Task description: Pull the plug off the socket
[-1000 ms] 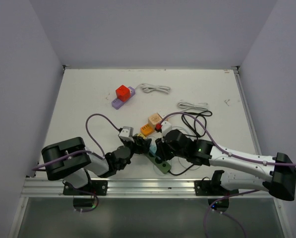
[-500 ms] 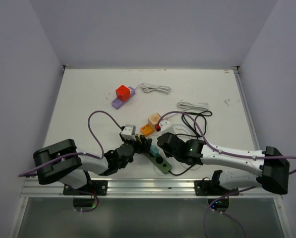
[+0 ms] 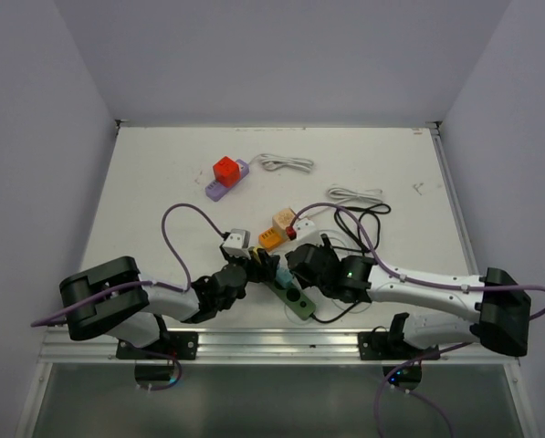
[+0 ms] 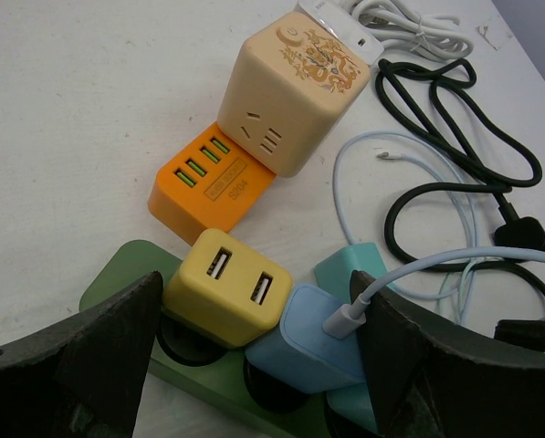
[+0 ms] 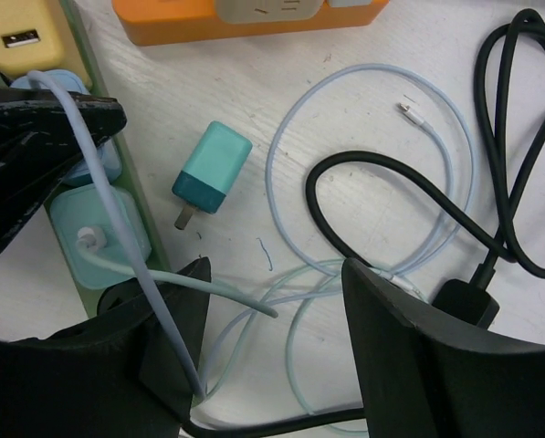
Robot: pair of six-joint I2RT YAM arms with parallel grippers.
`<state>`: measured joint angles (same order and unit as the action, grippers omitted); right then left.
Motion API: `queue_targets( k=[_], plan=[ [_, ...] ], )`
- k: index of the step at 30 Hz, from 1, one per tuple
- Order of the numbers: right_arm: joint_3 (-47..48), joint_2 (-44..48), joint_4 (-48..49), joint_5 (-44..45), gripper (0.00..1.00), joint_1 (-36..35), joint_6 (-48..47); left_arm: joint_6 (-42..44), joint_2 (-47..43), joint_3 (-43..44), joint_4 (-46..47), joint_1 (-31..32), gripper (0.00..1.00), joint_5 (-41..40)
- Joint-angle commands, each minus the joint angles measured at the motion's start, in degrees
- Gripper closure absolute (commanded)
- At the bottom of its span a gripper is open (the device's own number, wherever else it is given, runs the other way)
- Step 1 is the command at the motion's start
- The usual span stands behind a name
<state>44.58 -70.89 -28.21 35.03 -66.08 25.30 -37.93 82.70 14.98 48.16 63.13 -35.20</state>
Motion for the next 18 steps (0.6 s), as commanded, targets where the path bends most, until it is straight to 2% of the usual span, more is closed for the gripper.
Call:
queue_targets(
  k=[1,8,18],
  plan=[
    [1.5,4.7,1.6,-1.9,0.37,0.1,-0.3,1.3,2.4,-2.8,-17.2,0.3,0.17,-1.4],
    [-4.8,13.1,13.1,-21.5,0.34,0.1,-5.8,0.8,2.3,-3.5,-15.8,0.2,0.17,-0.7],
    [-2.2,3.9,14.7,-24.2,0.33,0.1,-6.4,0.0,0.6,-5.1,-15.1,0.3,0.17,-0.7]
  ],
)
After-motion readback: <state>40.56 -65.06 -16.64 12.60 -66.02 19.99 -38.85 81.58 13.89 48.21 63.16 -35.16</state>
